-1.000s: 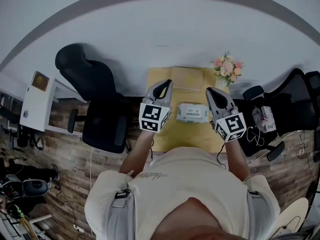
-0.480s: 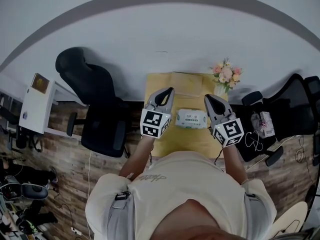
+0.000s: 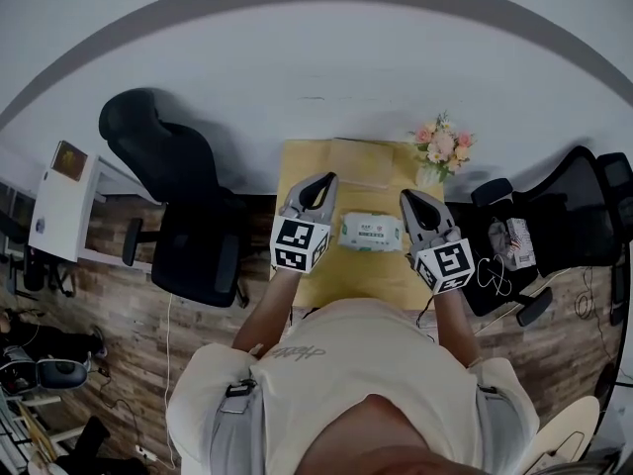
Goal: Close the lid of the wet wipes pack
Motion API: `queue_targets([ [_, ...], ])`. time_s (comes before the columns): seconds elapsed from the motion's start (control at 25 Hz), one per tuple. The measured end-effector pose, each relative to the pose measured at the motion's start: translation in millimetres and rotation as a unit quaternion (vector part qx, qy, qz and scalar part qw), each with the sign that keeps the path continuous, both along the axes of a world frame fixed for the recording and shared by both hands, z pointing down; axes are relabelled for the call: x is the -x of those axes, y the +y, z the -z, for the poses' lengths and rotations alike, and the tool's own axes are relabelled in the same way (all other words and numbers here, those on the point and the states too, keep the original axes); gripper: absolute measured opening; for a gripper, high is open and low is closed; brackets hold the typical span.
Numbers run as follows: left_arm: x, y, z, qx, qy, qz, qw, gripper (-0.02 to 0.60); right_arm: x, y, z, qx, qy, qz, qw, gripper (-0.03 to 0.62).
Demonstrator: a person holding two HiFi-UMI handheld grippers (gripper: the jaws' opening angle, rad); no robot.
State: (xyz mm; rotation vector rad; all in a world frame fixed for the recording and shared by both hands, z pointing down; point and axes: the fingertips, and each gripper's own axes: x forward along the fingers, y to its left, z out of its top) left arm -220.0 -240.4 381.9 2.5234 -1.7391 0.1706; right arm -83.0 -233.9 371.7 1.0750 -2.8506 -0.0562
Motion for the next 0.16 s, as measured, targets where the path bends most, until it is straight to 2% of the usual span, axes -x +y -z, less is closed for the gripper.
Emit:
queue_targets([
  [0.16,6.8,-0.3,-3.3,0.006,0.020,0.007,0.9998,0.017,3.4,3.4,-15.2,0.002,0.024,0.003,1.000,0.002],
])
